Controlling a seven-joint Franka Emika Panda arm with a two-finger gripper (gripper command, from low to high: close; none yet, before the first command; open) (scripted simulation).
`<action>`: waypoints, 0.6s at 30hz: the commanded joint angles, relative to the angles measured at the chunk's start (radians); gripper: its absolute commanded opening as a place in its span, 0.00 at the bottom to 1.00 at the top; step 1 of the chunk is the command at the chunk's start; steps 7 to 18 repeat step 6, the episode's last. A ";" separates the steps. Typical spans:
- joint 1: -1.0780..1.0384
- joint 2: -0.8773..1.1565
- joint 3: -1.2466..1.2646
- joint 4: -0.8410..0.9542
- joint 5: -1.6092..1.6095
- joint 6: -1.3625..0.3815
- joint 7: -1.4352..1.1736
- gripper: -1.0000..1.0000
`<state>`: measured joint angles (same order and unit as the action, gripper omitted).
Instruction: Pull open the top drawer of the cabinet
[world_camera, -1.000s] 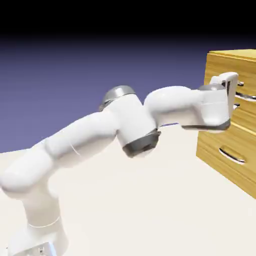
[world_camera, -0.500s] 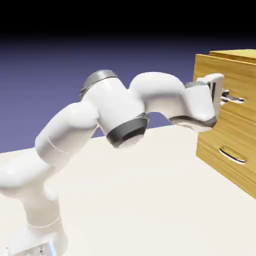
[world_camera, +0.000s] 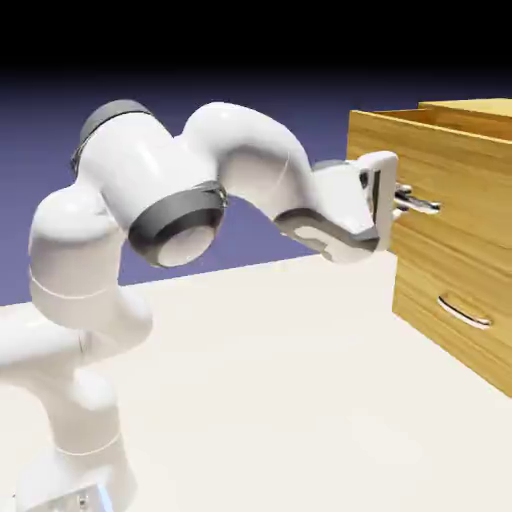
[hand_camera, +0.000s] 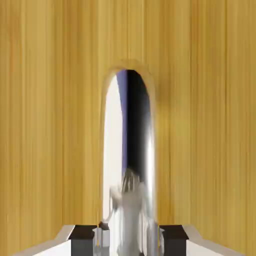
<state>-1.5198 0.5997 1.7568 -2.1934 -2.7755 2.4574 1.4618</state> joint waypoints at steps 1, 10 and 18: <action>-0.036 0.008 0.034 -0.028 0.002 -0.008 -0.003 0.00; -0.117 0.031 0.110 -0.091 0.013 -0.023 -0.016 1.00; -0.117 0.031 0.110 -0.091 0.013 -0.023 -0.016 1.00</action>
